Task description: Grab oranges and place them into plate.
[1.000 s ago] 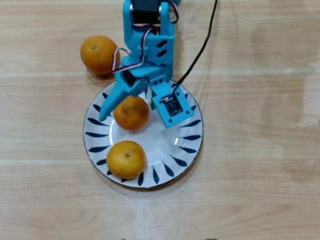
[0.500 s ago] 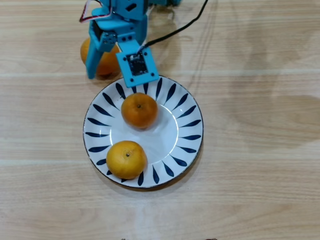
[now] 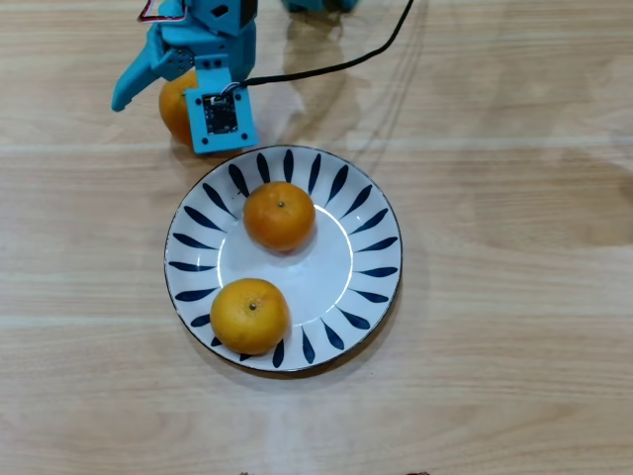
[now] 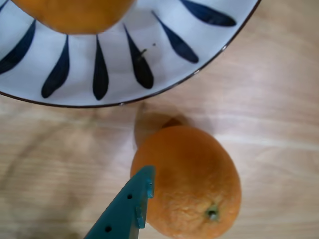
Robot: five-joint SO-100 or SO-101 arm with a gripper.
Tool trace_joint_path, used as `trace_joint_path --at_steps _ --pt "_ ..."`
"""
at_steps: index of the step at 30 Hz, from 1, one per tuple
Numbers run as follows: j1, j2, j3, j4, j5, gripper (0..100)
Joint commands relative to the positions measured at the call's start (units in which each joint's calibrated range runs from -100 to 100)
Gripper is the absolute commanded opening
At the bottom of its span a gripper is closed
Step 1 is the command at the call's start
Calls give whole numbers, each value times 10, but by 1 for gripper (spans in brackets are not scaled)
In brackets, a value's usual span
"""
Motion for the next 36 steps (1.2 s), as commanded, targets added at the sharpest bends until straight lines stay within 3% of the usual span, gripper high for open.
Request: trace_joint_path --at_steps 1,9,36 --pt "-1 -32 24 -16 -25 46" --pt "-28 -33 59 -16 -65 46" --pt "0 -32 189 -65 -59 46"
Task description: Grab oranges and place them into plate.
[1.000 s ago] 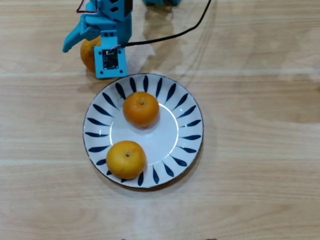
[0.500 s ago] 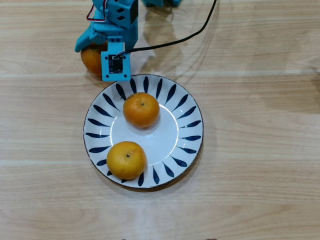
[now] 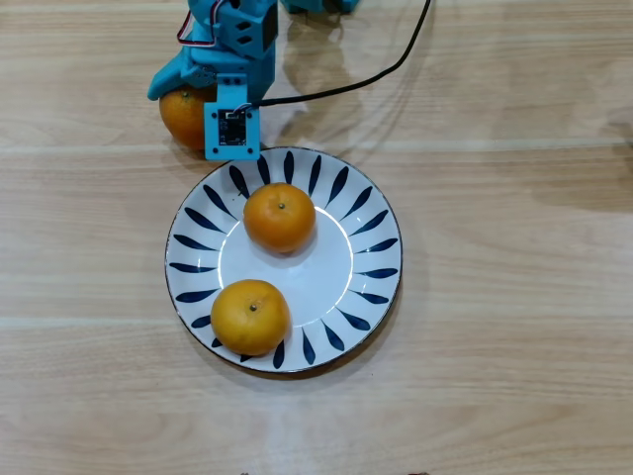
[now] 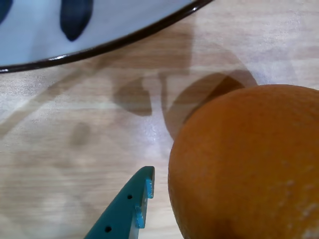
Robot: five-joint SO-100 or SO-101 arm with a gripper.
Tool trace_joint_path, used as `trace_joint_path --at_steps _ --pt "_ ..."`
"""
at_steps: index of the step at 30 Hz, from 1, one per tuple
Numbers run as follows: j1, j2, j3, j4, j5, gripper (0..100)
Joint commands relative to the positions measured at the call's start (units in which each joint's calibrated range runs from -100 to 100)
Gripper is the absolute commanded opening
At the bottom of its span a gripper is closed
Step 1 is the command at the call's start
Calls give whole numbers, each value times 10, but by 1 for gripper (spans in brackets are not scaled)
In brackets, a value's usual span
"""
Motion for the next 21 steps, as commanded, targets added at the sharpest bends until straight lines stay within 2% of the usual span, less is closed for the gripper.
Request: trace_joint_path --at_steps 1,8,15,21 --pt "7 -24 8 -4 5 45" --pt "7 -25 29 -25 11 27" --pt "-6 -45 -17 -9 11 30" --pt "-53 -97 -224 132 5 30"
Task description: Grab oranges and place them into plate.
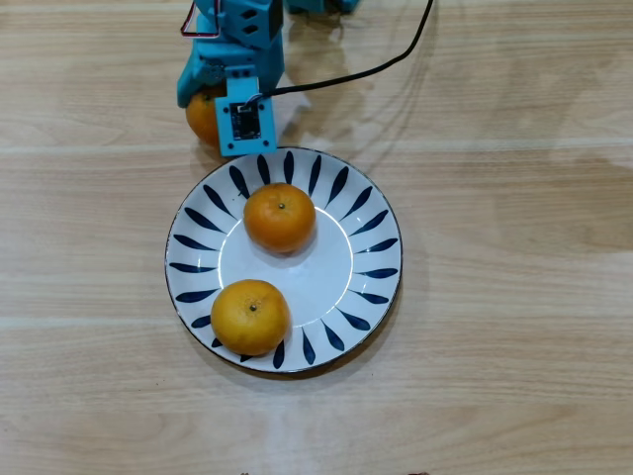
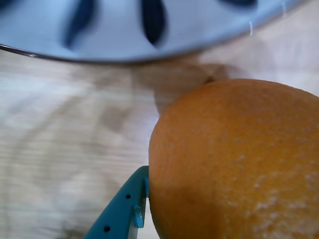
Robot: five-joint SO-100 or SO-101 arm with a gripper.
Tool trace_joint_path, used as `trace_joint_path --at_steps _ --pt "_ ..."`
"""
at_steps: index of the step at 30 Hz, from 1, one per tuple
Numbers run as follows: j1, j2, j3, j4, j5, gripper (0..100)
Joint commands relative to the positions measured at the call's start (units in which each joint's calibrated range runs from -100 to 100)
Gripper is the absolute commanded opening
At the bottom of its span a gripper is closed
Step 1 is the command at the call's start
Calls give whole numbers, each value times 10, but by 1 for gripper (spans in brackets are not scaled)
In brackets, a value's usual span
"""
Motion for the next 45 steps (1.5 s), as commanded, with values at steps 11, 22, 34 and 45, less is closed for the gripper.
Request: trace_joint_path --at_steps 11,22,34,45 --pt "-148 -47 -343 97 -56 30" --pt "-265 105 -335 -95 -80 30" --pt "-268 280 -344 -233 -76 30" --pt "-268 315 -380 -234 -75 48"
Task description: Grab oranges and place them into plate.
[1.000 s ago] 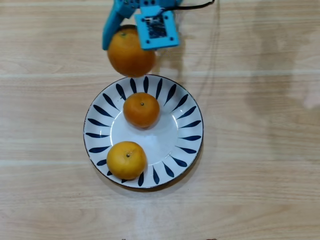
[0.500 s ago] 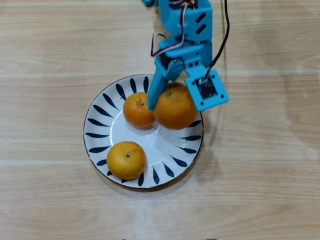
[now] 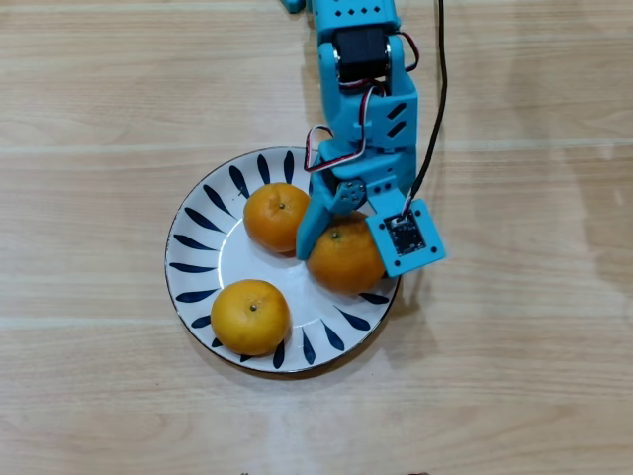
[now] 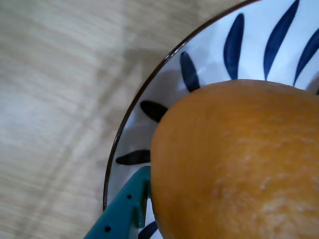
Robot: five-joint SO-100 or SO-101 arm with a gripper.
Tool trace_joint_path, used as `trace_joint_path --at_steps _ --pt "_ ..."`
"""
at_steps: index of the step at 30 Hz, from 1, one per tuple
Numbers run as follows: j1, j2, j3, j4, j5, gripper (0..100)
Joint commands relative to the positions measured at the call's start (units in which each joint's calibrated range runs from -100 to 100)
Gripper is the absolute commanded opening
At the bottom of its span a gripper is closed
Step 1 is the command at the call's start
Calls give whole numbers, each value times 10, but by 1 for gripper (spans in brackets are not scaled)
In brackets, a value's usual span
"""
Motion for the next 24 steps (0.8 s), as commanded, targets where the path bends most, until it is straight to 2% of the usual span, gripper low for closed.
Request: trace_joint_path --at_steps 1,6,10,14,18,21,24 --pt "-1 -23 -51 -14 3 51" --pt "-13 -82 -37 0 3 49" --pt "-16 -155 4 27 15 38" --pt "-19 -291 103 30 77 17" --pt "-19 -450 292 25 146 14" --pt "-13 -564 437 -5 169 6" --pt "-17 -669 568 -43 245 4"
